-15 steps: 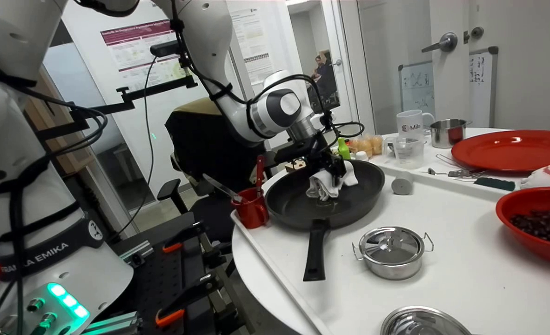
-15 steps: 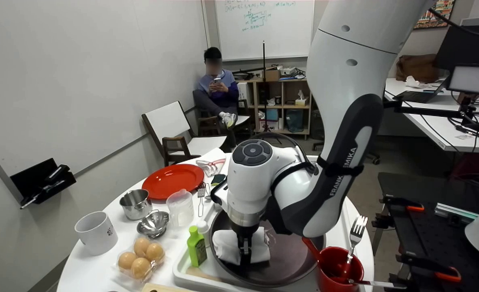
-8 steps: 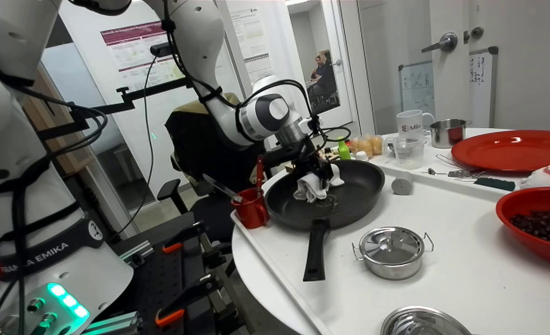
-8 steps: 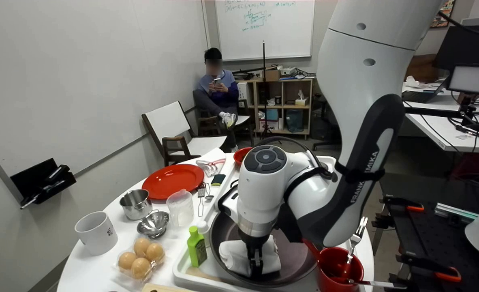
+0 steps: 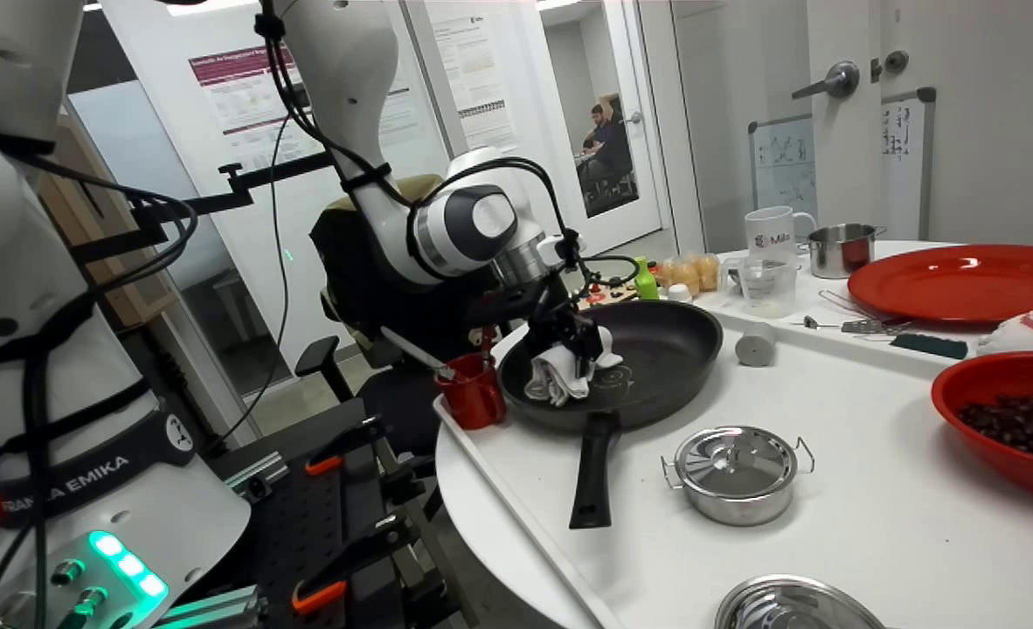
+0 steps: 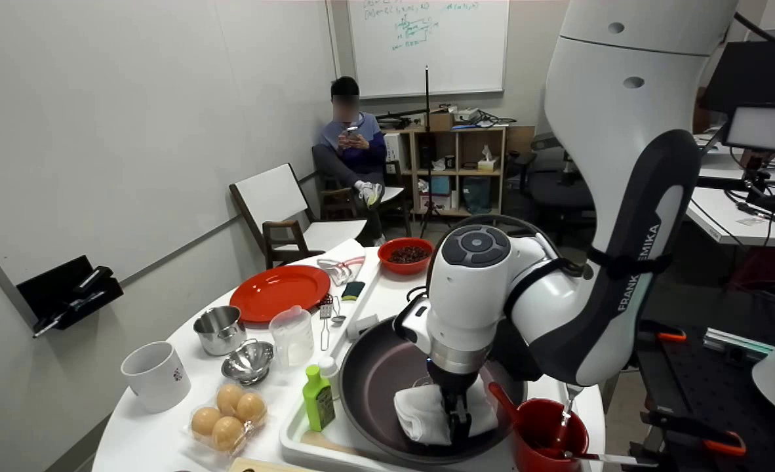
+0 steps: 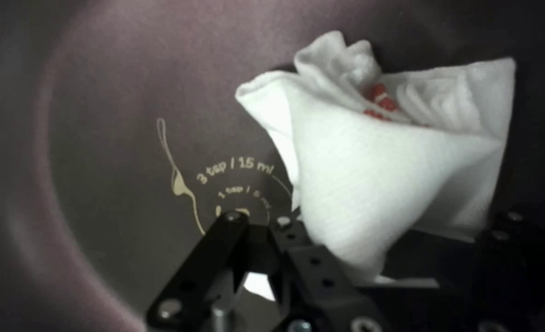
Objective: Use the white cloth to wipe the pan
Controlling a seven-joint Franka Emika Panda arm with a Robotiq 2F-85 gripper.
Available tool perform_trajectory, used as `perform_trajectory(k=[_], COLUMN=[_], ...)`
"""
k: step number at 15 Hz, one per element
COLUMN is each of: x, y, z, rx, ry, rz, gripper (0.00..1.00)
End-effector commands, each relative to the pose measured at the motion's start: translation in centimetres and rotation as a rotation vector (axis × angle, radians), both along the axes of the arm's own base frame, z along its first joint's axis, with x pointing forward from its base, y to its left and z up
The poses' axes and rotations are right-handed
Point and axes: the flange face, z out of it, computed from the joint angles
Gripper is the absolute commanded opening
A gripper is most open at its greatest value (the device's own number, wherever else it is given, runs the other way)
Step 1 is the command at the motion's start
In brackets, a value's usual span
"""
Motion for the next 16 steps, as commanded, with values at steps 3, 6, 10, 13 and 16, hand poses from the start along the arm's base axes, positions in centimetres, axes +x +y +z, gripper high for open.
perform_trajectory(k=[3,6,10,13,16], x=[-1.6,-0.8,0.1,0.3,0.6], y=[-3.4,-6.0,-8.8,-9.7,-10.3], z=[1.4,2.2,3.0,2.8,2.7], rx=[-0.008,-0.018,-0.032,-0.040,-0.044], ry=[-0.025,-0.057,-0.090,-0.093,-0.097], rz=[-0.035,-0.094,-0.155,-0.183,-0.216], gripper=[0.06,0.06,0.06,0.06,0.06])
